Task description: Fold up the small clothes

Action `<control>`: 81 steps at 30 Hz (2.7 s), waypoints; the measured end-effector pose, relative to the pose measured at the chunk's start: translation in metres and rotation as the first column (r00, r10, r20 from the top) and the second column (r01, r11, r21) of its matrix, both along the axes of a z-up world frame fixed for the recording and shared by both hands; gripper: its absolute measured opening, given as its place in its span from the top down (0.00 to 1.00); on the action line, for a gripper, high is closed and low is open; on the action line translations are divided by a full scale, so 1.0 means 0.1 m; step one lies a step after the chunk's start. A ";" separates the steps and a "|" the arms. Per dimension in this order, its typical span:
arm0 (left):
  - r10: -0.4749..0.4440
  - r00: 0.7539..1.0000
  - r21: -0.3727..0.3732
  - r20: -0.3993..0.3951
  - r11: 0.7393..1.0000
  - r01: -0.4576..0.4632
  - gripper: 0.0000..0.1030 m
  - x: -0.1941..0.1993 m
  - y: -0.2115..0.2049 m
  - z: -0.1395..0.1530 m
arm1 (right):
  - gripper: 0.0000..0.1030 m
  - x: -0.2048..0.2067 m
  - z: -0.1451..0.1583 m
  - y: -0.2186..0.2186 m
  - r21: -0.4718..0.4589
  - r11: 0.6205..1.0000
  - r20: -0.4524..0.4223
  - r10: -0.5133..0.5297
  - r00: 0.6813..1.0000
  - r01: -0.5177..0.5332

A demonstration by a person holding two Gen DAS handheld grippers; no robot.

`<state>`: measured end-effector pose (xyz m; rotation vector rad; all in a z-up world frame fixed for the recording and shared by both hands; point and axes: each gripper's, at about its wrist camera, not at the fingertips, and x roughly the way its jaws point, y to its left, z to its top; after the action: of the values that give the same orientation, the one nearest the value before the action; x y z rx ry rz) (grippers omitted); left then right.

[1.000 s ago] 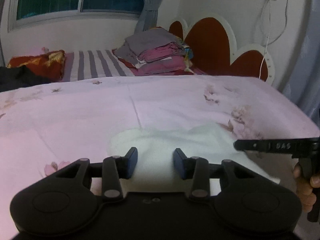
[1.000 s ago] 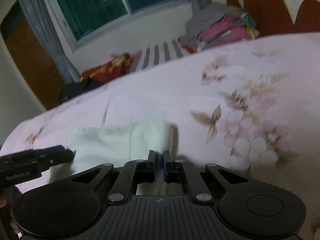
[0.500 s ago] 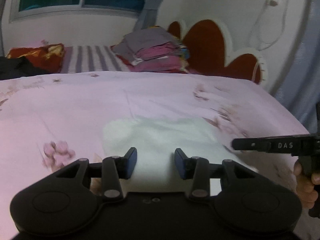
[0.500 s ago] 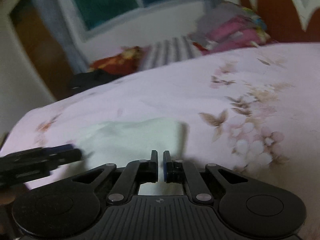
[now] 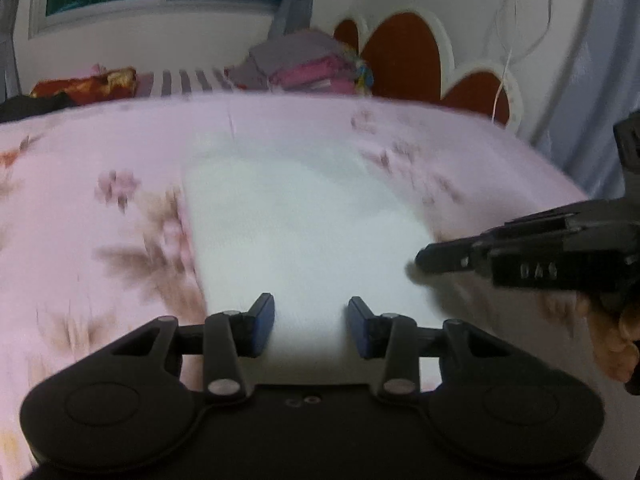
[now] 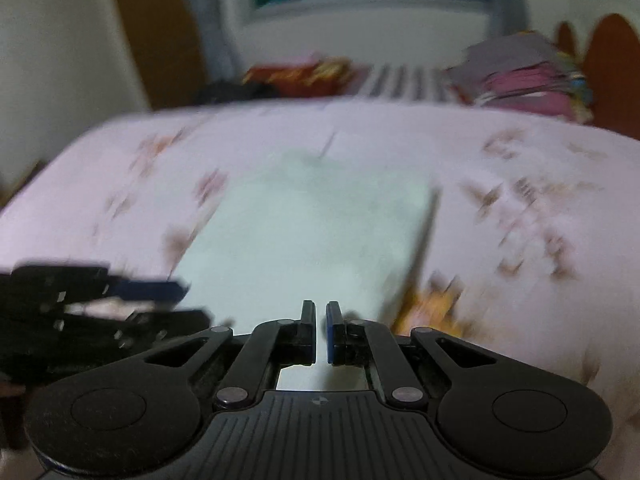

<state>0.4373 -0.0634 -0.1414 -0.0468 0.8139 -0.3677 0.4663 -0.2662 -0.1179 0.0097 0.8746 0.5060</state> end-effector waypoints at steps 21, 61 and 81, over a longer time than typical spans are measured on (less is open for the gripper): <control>0.098 0.994 0.110 -0.051 0.990 -0.092 0.61 -0.52 -0.21 -0.03 | 0.96 -0.48 -0.17 -0.14 0.005 1.000 -0.071 -0.015 0.997 0.016; 0.215 0.925 -0.405 -0.313 0.851 -0.334 0.35 0.93 0.65 -0.34 | 0.54 0.99 -0.53 -0.65 0.402 0.869 -0.340 -0.150 0.928 0.288; 0.170 0.983 -0.240 -0.068 0.954 -0.182 0.66 0.45 1.46 0.51 | 0.71 0.47 0.31 0.91 0.245 0.960 -0.071 -0.121 0.990 0.134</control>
<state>0.4823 0.0821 -0.0904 -0.3585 0.7996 -0.2976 0.5137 -0.1754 -0.0867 0.3104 0.8532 0.4938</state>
